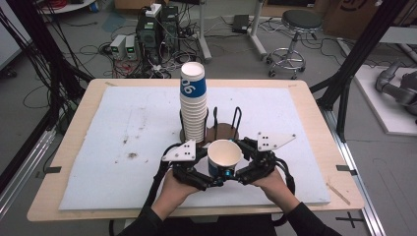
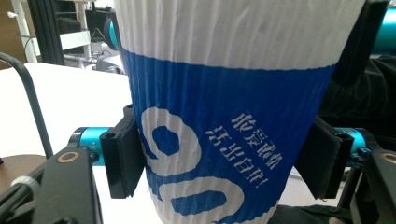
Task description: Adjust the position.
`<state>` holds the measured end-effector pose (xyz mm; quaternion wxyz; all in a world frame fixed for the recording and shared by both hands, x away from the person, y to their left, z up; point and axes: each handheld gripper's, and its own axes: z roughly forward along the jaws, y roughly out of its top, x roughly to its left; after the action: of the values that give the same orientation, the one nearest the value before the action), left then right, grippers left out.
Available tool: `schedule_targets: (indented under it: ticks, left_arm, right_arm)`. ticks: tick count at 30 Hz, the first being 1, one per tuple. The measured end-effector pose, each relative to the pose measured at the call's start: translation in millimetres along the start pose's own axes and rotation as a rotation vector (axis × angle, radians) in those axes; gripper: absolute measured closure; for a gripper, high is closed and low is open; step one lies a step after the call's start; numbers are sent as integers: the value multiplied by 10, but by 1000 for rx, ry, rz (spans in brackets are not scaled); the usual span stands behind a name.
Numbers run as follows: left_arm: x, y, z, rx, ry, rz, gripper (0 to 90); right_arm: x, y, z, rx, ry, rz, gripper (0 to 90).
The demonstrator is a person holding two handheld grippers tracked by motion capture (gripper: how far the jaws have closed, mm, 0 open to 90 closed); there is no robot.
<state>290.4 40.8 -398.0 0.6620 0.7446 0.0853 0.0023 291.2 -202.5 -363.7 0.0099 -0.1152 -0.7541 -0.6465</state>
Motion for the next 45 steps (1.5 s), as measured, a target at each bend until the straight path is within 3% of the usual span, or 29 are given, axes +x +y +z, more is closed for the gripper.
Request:
schedule_targets:
  ticks: [12,16,19,32,36,41,45]
  left_arm:
    - [4,-9,-8,1,13,14,265]
    - [17,-13,-25,25,61,18,208]
    - [35,-6,-75,23,75,21,194]
    - [68,19,-592,60,235,46,179]
    - [78,9,-768,69,306,67,178]
    - [79,-4,-1000,47,403,93,179]
    - [131,-99,-1144,42,475,61,179]
  right_arm:
    - [8,6,-6,7,-15,-30,217]
    - [-5,13,-32,3,-45,-46,217]
    - [-32,15,-74,1,-66,-44,217]
    - [-125,3,-255,-2,-161,-43,217]
    - [-153,-10,-301,0,-191,-44,217]
    - [-186,-7,-358,-18,-230,-35,217]
    - [-227,-7,-390,-30,-258,-25,217]
